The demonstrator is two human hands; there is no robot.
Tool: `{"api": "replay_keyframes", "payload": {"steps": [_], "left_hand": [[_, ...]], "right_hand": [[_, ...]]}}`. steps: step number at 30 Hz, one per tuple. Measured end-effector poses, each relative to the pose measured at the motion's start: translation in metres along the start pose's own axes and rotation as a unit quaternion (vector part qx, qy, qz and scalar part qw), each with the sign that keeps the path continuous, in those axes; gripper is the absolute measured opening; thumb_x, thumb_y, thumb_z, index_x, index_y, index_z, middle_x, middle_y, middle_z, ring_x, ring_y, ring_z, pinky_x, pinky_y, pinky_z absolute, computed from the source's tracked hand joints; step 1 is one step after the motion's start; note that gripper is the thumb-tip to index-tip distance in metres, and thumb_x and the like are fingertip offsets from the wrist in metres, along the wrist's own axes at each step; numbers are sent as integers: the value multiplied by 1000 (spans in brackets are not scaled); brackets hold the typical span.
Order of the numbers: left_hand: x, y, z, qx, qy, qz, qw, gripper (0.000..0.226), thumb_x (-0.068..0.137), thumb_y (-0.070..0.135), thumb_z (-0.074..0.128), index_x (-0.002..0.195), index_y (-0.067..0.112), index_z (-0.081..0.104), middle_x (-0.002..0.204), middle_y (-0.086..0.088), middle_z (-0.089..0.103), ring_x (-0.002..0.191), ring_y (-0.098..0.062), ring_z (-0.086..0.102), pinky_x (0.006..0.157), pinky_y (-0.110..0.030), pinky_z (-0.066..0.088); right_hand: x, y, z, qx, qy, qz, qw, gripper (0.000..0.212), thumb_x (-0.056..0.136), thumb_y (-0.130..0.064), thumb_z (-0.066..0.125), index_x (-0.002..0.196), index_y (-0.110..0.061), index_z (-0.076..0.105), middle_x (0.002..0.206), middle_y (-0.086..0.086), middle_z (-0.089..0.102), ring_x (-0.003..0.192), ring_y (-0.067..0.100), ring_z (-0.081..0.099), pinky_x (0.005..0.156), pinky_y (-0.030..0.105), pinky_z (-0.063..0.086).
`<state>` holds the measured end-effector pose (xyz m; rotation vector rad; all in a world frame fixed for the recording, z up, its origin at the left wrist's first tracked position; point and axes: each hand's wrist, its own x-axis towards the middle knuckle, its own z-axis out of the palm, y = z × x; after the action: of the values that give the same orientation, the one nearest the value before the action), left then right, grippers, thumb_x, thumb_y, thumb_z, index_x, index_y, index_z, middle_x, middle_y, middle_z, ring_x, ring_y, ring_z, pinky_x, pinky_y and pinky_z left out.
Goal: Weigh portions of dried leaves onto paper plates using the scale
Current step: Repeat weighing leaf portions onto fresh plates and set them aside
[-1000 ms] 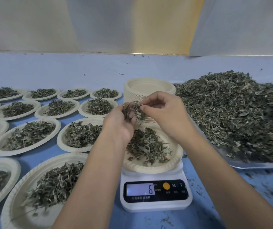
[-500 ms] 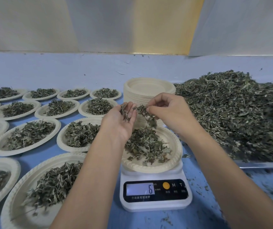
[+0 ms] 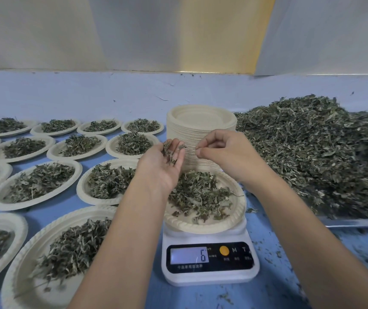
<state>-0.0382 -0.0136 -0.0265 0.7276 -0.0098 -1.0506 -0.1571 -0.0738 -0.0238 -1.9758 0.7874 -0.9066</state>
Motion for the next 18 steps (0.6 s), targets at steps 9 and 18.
{"api": "replay_keyframes", "payload": {"steps": [9, 18], "left_hand": [[2, -1, 2, 21, -31, 1, 999, 27, 101, 10, 39, 81, 1, 53, 75, -8, 59, 70, -16, 59, 72, -29, 53], [-5, -9, 10, 63, -88, -36, 994, 21, 97, 4, 35, 89, 0, 54, 89, -16, 58, 86, -21, 57, 70, -30, 54]], "right_hand": [[0, -1, 7, 70, 41, -57, 995, 17, 78, -10, 73, 72, -24, 67, 67, -10, 65, 66, 1, 58, 66, 15, 47], [0, 3, 14, 32, 59, -81, 994, 20, 76, -10, 73, 69, -28, 68, 71, -17, 70, 62, 1, 58, 67, 23, 49]]}}
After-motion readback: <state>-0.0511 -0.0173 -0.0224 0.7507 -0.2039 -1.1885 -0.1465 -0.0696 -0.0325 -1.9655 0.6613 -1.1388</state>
